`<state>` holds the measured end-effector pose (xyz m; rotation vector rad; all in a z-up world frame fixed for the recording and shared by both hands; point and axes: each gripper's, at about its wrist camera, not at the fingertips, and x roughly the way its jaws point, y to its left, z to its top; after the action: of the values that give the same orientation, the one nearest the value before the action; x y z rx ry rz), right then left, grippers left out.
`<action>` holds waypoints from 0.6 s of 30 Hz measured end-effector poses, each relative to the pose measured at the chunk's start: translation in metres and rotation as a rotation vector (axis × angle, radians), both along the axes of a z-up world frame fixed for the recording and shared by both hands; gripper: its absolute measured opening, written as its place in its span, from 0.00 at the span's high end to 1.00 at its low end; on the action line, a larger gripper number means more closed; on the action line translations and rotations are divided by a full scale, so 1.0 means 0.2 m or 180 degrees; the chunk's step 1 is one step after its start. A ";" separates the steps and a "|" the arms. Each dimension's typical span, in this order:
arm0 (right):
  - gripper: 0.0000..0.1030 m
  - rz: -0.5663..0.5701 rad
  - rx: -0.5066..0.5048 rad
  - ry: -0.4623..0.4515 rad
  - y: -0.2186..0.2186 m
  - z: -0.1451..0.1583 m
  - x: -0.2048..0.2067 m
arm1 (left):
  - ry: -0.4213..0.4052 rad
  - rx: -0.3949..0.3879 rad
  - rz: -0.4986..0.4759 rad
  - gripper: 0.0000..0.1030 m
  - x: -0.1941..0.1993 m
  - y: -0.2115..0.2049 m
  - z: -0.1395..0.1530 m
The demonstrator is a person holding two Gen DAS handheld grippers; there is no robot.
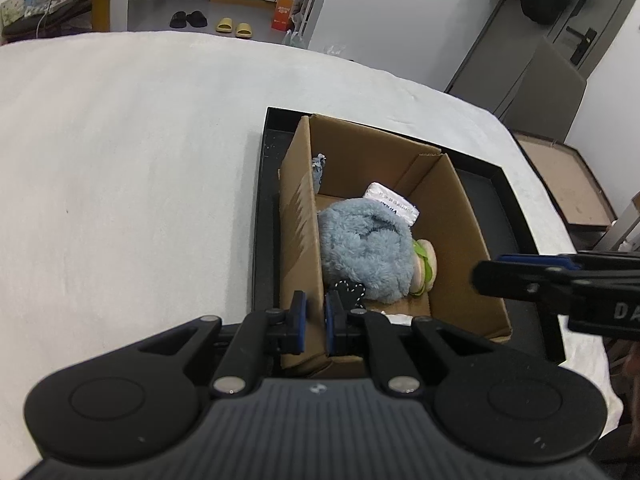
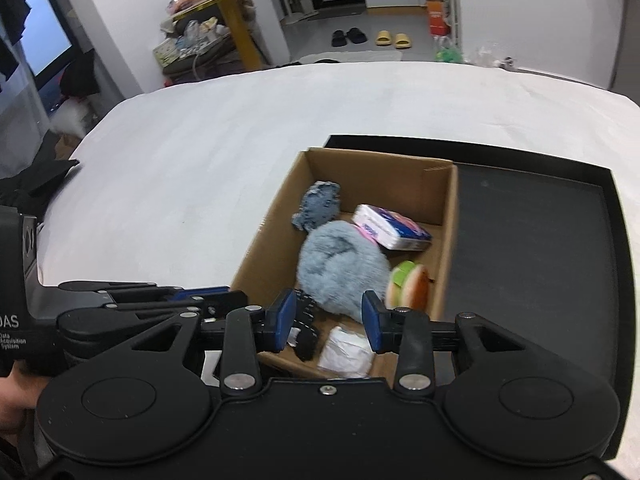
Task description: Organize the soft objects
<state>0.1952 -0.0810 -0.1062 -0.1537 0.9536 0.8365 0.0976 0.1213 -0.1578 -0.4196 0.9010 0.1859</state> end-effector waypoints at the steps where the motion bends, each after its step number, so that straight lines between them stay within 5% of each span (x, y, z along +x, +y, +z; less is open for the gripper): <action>1: 0.63 -0.0026 -0.0001 0.0001 -0.01 0.00 0.01 | 0.0009 -0.0010 -0.0002 0.92 0.00 0.00 0.00; 12: 0.33 -0.0442 0.0129 0.0014 -0.25 0.05 0.05 | 0.0166 0.0326 -0.0024 0.87 0.00 -0.02 0.15; 18: 0.29 -0.0587 0.0201 0.0016 -0.38 0.09 0.06 | 0.0166 0.0433 0.0042 0.66 -0.03 -0.04 0.27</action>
<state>0.2069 -0.1570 -0.0879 -0.0088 0.9299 0.6961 0.0910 0.1141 -0.1048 -0.2956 0.9310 0.2696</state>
